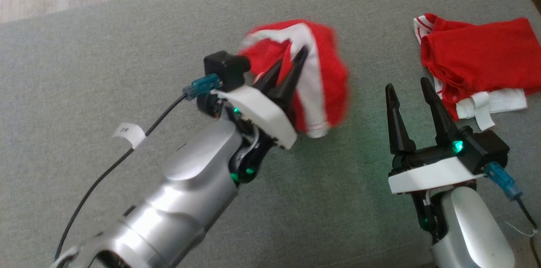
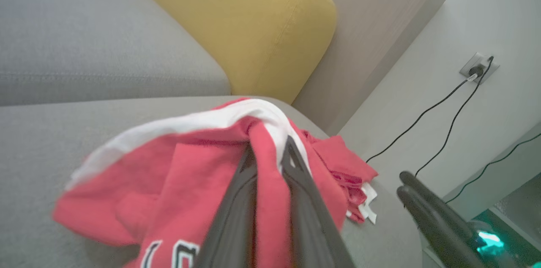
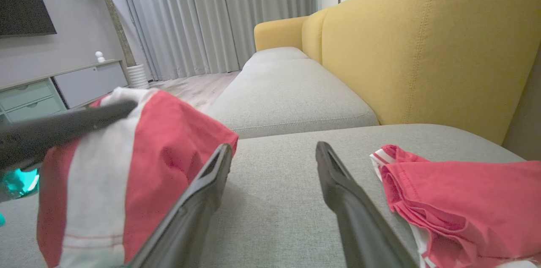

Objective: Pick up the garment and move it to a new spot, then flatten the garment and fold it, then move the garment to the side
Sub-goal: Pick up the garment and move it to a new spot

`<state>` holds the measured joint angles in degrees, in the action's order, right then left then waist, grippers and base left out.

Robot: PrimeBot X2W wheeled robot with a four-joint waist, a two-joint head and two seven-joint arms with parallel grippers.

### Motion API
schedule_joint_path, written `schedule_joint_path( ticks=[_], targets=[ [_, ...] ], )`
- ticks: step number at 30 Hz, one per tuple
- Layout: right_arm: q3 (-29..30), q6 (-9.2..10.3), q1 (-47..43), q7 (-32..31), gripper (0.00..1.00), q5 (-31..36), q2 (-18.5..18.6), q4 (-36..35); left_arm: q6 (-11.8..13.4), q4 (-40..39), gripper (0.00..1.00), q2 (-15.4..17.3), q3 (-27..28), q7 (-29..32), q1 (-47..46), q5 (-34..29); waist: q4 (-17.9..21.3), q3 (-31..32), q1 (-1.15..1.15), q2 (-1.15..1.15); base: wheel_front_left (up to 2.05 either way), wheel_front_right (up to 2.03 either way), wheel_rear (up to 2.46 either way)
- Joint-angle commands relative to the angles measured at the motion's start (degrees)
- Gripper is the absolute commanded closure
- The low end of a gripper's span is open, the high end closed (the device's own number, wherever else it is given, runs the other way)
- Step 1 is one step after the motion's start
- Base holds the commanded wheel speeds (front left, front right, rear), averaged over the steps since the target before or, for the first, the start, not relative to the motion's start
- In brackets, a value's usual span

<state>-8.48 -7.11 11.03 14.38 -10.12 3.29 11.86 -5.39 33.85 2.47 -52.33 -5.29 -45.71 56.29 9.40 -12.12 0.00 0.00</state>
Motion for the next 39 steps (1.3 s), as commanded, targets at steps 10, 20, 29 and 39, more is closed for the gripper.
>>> schedule_joint_path(
  ticks=[10,20,29,39],
  targets=[
    [-0.01,-0.37,0.95,0.62,0.0,-0.5,-0.41,-2.04,3.31,2.54,0.0,0.43,-2.24,-8.23,-7.12,0.28,-2.28,0.47,0.0,0.0,0.0,0.0,0.0],
    [2.07,-0.37,-0.69,0.62,0.0,0.64,-0.41,-2.47,3.13,2.04,0.0,8.61,7.25,-9.68,0.89,-7.37,-7.75,2.54,0.0,0.0,0.0,0.0,0.0],
    [3.2,-0.37,-2.75,0.62,0.0,1.52,-0.41,-2.88,5.16,-13.8,0.0,13.64,24.09,-9.7,20.88,-20.47,-10.92,3.98,0.0,0.0,0.0,0.0,0.0],
    [3.15,-0.37,-3.16,0.62,0.0,2.02,-0.41,-2.82,1.93,-20.15,0.0,7.27,34.52,-9.7,32.34,-31.87,-11.52,4.38,0.0,0.0,0.0,0.0,0.0]
  ],
)
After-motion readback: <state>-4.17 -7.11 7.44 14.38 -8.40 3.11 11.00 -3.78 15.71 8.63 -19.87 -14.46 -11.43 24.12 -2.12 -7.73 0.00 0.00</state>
